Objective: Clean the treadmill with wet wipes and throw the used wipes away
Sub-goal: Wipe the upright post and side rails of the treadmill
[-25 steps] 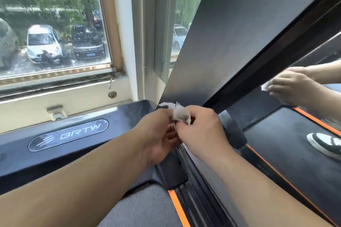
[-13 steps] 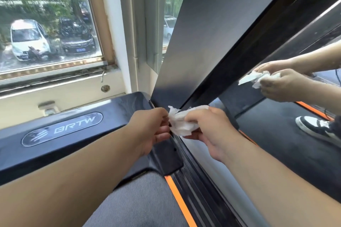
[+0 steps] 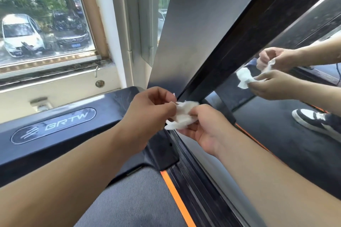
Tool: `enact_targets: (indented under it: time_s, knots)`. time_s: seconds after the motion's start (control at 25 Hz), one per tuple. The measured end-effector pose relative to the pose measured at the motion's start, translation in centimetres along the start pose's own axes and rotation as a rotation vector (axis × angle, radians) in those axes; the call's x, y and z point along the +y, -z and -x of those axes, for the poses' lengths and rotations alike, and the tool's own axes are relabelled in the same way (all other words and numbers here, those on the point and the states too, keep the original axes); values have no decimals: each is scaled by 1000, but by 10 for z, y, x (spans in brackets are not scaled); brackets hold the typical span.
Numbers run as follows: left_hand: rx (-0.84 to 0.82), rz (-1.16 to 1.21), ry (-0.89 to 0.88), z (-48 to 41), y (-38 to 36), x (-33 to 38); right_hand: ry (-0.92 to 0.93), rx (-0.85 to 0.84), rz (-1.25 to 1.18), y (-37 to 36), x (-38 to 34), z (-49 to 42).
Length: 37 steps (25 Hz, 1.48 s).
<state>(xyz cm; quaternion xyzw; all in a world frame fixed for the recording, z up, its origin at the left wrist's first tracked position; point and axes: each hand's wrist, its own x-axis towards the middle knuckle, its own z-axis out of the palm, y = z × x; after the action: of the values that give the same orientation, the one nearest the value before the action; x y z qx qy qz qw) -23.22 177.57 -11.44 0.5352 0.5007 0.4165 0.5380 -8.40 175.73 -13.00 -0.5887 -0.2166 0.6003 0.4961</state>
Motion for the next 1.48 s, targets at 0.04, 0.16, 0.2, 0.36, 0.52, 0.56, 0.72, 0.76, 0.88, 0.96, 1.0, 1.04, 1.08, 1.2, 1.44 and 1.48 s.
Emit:
enact_targets:
  time_s: [0.04, 0.16, 0.2, 0.36, 0.52, 0.56, 0.72, 0.76, 0.88, 0.96, 1.0, 1.04, 1.08, 1.2, 1.44, 1.48]
  knots:
    - [-37, 35, 39, 0, -1, 3, -5, -36, -11, 2, 1, 1]
    - [-5, 10, 90, -2, -1, 4, -9, -173, -98, 7, -3, 4]
    - [22, -29, 72, -5, 0, 1, -24, -232, -136, 10, -6, 3]
    - [76, -30, -17, -12, 3, -8, -36, -387, -148, 7, -10, 9]
    - [93, -36, 20, -15, 9, -12, 77, -184, -27, 3, 1, 1]
    - [165, -90, 19, -16, 12, -15, 86, -121, -20, 3, 2, 0]
    - [266, -147, 81, -5, 17, -19, 390, 150, 396, -10, 5, 3]
    - [133, 21, 143, 0, 10, -15, 534, 184, 591, -15, 5, 6]
    - [-142, 542, 356, 3, -9, 2, 877, 76, 1002, -28, 6, 5]
    - [-117, 681, 416, -8, -11, 2, 957, -23, 1169, -28, 2, 5]
    - [-68, 696, 435, -14, -10, -2, 975, -105, 1241, -26, -1, 6]
    - [-21, 712, 454, -17, -9, -6, 977, -208, 1255, -22, -4, 5]
    - [11, 744, 470, -19, -10, -10, 944, -284, 1253, -19, -9, 10]
    - [95, 795, 505, -25, -8, -26, 780, -217, 1069, -11, -36, 27]
    - [363, 377, 131, -28, -8, 32, 961, 388, 591, -12, -87, 53]
    - [383, 296, -23, -28, -17, 58, 990, 448, 553, 1, -99, 44]
